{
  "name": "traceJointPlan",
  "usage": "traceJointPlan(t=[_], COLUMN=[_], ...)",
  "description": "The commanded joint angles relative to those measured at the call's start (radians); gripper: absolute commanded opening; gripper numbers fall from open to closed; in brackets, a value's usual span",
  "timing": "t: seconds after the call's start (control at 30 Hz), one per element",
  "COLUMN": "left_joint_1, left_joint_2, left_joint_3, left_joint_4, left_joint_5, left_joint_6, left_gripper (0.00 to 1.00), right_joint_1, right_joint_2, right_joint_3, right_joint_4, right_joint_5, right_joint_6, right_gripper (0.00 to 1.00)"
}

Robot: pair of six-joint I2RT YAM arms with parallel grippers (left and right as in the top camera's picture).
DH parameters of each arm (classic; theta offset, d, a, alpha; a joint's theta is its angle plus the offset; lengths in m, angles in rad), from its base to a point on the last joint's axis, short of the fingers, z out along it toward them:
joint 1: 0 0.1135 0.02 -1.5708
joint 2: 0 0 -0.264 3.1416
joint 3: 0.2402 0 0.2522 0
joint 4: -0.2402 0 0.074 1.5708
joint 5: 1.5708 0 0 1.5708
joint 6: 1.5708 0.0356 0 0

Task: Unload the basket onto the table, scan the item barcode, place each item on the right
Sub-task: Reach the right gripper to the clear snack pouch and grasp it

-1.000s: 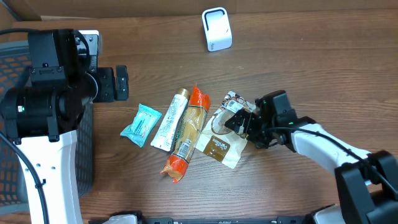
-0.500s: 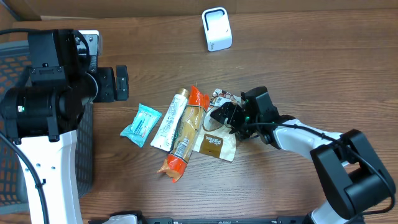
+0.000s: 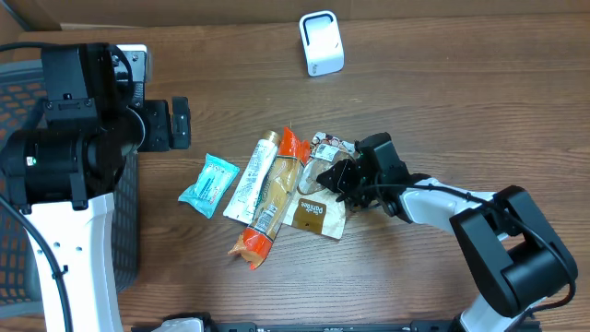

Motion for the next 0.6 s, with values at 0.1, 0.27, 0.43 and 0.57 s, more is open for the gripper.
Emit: traceJointPlan(t=[0.1, 0.27, 0.43, 0.57], left_joint_1=[0.004, 0.004, 0.004, 0.004], left_joint_2=[0.009, 0.009, 0.009, 0.009], left_joint_3=[0.006, 0.006, 0.006, 0.006], left_joint_4=[0.004, 0.004, 0.003, 0.004], left_joint_5=[-0.006, -0.006, -0.006, -0.006], left_joint_6=[0.019, 0.019, 0.019, 0.019], left_gripper=[0.99, 1.00, 1.00, 1.00], right_joint_1=[-0.064, -0.101, -0.108, -0.108], right_joint_2=[0.040, 0.004, -0.063, -0.115], right_joint_3=[0.002, 0.037, 0.087, 0.190], right_joint_4=[-0.028, -0.040, -0.193, -0.439], right_joint_5=[-0.219, -0.373, -0.351, -0.269], right_joint_6=[-0.238, -0.346, -0.452, -0.560], right_gripper=[0.34, 0.30, 0.28, 0.28])
